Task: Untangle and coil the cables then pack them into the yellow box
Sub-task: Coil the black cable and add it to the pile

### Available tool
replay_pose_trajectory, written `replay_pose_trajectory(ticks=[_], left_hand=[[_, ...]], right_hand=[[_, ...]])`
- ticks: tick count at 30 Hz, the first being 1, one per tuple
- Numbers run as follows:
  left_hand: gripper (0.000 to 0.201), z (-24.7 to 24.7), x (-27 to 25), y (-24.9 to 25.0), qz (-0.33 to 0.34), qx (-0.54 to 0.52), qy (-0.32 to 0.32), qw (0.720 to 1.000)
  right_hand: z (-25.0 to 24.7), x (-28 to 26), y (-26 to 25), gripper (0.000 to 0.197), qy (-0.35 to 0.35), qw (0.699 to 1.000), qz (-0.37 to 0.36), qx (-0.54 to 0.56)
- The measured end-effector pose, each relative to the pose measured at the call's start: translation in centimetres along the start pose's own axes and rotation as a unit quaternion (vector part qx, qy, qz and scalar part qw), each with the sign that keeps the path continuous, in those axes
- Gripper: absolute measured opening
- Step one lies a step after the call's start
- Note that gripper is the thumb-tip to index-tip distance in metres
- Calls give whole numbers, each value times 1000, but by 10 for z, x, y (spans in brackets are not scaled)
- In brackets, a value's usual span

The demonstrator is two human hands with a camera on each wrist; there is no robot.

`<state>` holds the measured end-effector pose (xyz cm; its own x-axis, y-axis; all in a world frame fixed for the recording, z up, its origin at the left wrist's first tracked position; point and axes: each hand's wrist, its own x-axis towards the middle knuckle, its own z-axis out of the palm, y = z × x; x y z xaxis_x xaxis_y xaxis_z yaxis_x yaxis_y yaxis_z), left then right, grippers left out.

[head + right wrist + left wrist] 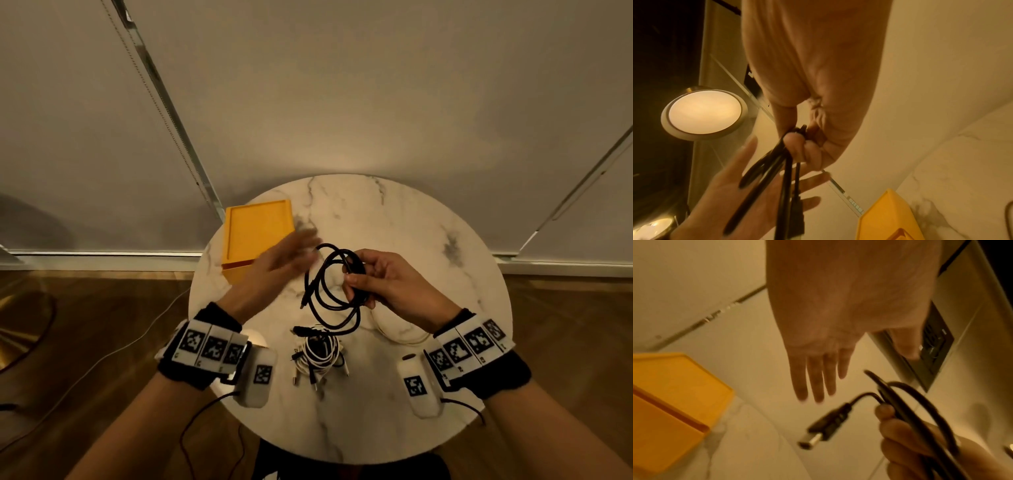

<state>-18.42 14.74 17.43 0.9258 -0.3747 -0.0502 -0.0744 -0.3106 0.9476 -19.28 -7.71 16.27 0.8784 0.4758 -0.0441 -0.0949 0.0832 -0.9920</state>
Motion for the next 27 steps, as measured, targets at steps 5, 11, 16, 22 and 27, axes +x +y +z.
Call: replay_pose_trajectory(ticks=[5, 11, 16, 22, 27], left_hand=[[31, 23, 13, 19, 8, -80, -37, 996], [27, 30, 16, 18, 25, -118, 84, 989], [28, 33, 12, 22, 26, -122, 162, 979], [25, 37, 12, 17, 31, -96, 223, 970], [27, 42, 16, 15, 42, -80, 282, 955]], right_hand=[[3, 1, -8, 15, 8, 1000, 15, 18], [7, -9, 2, 27, 20, 999, 21, 45], [15, -22, 15, 9, -36, 997, 62, 13], [18, -21, 12, 15, -5, 982, 97, 160], [14, -24, 10, 24, 4, 912, 96, 399]])
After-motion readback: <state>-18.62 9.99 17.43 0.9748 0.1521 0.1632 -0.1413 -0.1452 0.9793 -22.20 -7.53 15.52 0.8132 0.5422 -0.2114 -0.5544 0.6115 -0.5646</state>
